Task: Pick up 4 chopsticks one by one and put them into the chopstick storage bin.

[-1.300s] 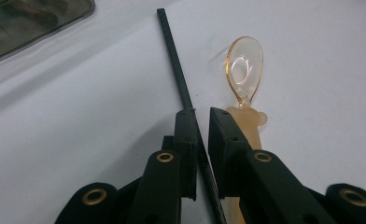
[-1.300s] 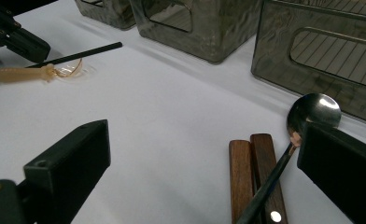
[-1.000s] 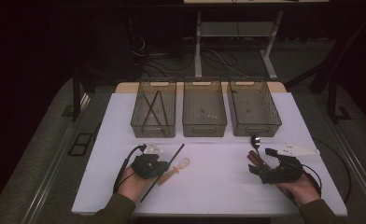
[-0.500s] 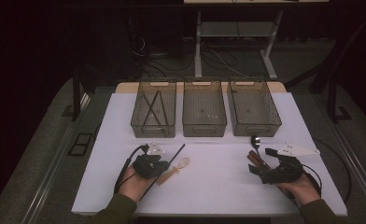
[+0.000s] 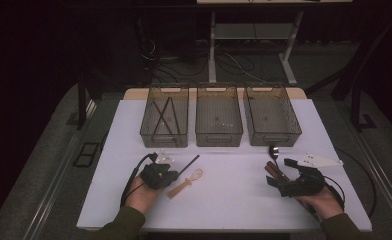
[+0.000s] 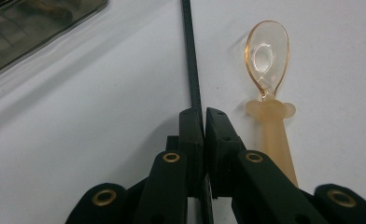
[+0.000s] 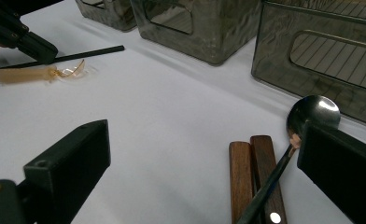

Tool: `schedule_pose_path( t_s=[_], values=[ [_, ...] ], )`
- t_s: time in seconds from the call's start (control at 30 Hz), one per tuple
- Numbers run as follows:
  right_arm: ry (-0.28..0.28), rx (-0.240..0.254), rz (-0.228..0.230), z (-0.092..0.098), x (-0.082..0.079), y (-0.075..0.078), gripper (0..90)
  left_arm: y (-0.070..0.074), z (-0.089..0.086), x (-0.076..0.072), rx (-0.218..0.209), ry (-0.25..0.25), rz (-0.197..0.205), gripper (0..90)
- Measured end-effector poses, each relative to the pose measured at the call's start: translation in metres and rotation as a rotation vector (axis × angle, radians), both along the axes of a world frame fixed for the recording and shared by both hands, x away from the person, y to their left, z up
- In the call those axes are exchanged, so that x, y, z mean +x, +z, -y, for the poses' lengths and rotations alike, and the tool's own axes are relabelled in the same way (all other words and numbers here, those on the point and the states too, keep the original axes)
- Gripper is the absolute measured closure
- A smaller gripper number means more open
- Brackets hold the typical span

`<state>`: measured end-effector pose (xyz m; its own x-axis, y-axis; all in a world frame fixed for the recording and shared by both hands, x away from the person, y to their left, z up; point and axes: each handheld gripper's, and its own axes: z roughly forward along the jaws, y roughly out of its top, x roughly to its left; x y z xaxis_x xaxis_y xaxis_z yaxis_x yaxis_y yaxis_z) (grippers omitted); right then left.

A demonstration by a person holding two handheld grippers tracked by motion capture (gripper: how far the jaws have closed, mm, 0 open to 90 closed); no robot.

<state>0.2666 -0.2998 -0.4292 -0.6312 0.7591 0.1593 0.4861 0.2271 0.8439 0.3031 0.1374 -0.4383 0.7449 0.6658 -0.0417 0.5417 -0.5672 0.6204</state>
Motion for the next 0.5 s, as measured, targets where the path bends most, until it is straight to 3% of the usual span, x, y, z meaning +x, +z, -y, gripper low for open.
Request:
schedule_pose_path(
  t_s=[0.27,0.5],
  values=[
    [0.006,0.000,0.000,-0.0016,-0.0006,0.0000,2.5,0.0039,-0.0036,0.0015,0.006,-0.009,-0.007,85.9],
    [0.023,-0.014,-0.009,-0.0055,-0.0008,-0.0029,2.5,0.0074,-0.0097,0.0028,-0.020,-0.016,-0.009,85.8]
  ],
)
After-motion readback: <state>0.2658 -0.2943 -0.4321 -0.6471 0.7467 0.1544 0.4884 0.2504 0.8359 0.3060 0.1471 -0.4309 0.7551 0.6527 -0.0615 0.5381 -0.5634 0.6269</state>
